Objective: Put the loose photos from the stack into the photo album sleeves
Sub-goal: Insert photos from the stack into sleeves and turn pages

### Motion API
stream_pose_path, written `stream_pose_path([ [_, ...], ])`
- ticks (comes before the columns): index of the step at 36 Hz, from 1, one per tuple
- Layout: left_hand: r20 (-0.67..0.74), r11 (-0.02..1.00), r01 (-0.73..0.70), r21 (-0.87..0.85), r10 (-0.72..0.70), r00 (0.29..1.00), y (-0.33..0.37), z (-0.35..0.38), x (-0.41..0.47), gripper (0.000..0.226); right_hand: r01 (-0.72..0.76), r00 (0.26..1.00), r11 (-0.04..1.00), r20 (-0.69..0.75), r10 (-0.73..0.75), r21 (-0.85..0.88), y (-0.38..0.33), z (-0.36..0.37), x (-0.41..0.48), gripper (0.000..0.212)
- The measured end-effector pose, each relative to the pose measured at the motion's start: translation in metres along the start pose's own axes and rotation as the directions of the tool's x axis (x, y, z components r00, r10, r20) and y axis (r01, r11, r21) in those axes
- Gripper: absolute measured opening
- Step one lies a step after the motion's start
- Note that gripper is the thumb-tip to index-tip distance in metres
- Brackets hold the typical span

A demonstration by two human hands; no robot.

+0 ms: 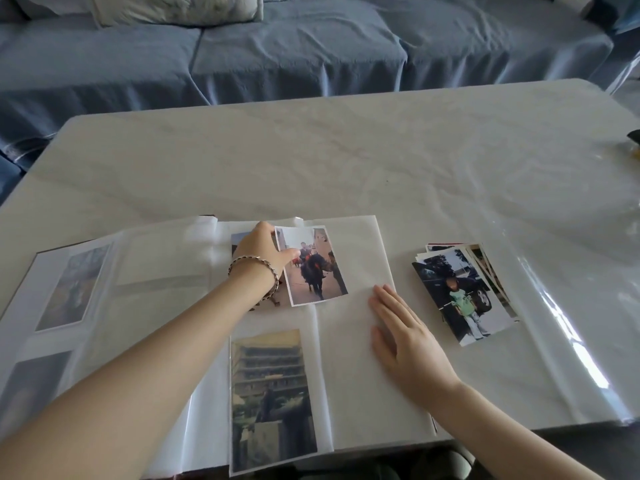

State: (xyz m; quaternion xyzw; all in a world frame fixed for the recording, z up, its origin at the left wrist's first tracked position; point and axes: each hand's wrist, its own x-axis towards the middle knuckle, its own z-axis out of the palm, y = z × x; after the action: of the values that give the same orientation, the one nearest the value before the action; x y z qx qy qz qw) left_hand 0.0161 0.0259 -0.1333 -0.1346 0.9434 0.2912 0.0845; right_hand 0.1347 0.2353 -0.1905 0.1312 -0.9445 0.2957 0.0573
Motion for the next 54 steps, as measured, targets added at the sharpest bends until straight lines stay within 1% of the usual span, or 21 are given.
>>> stream_pose_path([
  [1,0.006,1.0,-0.004,-0.005,0.004,1.0,0.001,0.001,0.0,0.047,0.002,1.0,1.0,-0.005,-0.002,0.0,0.0,0.0,0.0,0.042],
  [2,0.028,1.0,-0.003,-0.018,0.004,1.0,0.004,0.002,-0.001,0.05,0.005,1.0,1.0,-0.01,-0.005,0.002,0.0,0.0,0.0,0.042],
  [3,0.055,0.999,-0.015,-0.033,0.017,0.998,0.006,0.003,-0.003,0.043,0.008,1.0,1.0,-0.014,-0.008,0.004,0.0,0.0,0.0,0.042],
  [5,0.115,0.999,-0.022,-0.049,0.028,0.993,0.01,0.006,-0.006,0.015,0.01,1.0,1.0,-0.019,-0.009,0.011,0.0,0.0,0.0,0.041],
  [7,0.143,0.998,-0.002,-0.057,0.01,0.99,0.012,0.008,-0.009,0.035,0.005,1.0,1.0,-0.025,-0.005,0.015,0.0,0.0,0.0,0.041],
  [8,0.163,0.997,0.017,-0.07,-0.005,0.987,0.013,0.009,-0.009,0.04,0.004,1.0,1.0,-0.026,-0.003,0.016,0.0,0.0,0.0,0.041],
  [9,0.171,0.996,0.025,-0.087,-0.01,0.985,0.013,0.01,-0.009,0.041,0.004,1.0,1.0,-0.027,-0.003,0.016,0.0,0.0,0.0,0.041],
  [12,0.211,0.971,0.093,-0.221,-0.045,0.977,0.016,0.009,-0.01,0.02,0.007,0.999,1.0,-0.032,-0.007,0.021,0.001,0.001,0.0,0.04],
  [13,0.218,0.959,0.12,-0.256,-0.063,0.974,0.018,0.01,-0.009,0.018,0.007,0.999,1.0,-0.032,-0.006,0.022,0.0,0.001,0.0,0.041],
  [15,0.215,0.945,0.147,-0.293,-0.084,0.973,0.023,0.014,-0.01,0.023,0.005,0.999,1.0,-0.032,-0.004,0.021,0.001,0.001,0.0,0.041],
  [17,0.204,0.948,0.142,-0.283,-0.085,0.975,0.029,0.02,-0.012,0.03,-0.001,0.999,1.0,-0.034,0.002,0.017,0.0,0.001,0.0,0.04],
  [21,0.21,0.975,0.095,-0.203,-0.052,0.976,0.038,0.025,-0.014,0.04,0.006,0.999,1.0,-0.052,-0.006,-0.005,-0.001,0.0,0.001,0.038],
  [22,0.229,0.977,0.089,-0.196,-0.043,0.972,0.038,0.025,-0.013,0.04,0.005,0.999,1.0,-0.051,-0.005,-0.005,-0.001,0.0,0.001,0.038],
  [24,0.259,0.975,0.103,-0.199,-0.049,0.965,0.037,0.022,-0.012,0.028,0.003,0.999,1.0,-0.05,-0.003,-0.002,-0.001,0.0,0.001,0.038],
  [25,0.253,0.975,0.11,-0.194,-0.059,0.966,0.036,0.021,-0.013,0.027,0.005,0.999,1.0,-0.054,-0.006,-0.006,-0.001,0.0,0.0,0.038],
  [29,0.223,0.975,0.098,-0.201,-0.052,0.974,0.032,0.021,-0.015,0.026,0.009,0.998,1.0,-0.063,-0.01,-0.011,-0.001,0.001,0.0,0.038],
  [34,0.231,0.946,0.153,-0.286,-0.087,0.969,0.032,0.023,-0.015,0.026,0.049,0.996,0.997,-0.072,-0.053,-0.055,0.002,-0.002,-0.003,0.036],
  [37,0.268,0.934,0.172,-0.313,-0.087,0.96,0.034,0.024,-0.018,0.023,0.066,0.994,0.994,-0.085,-0.073,-0.086,0.006,-0.008,-0.008,0.033],
  [40,0.297,0.922,0.196,-0.335,-0.094,0.95,0.037,0.028,-0.018,0.023,0.078,0.994,0.992,-0.071,-0.085,-0.098,0.012,-0.015,-0.014,0.034],
  [47,0.303,0.953,0.153,-0.26,-0.069,0.95,0.035,0.024,-0.015,0.021,0.125,0.992,0.986,-0.019,-0.128,-0.109,0.017,-0.02,-0.018,0.036],
  [54,0.307,0.953,0.131,-0.275,-0.042,0.951,0.035,0.025,-0.014,0.025,0.122,0.99,0.988,-0.055,-0.128,-0.096,0.018,-0.018,-0.019,0.036],
])
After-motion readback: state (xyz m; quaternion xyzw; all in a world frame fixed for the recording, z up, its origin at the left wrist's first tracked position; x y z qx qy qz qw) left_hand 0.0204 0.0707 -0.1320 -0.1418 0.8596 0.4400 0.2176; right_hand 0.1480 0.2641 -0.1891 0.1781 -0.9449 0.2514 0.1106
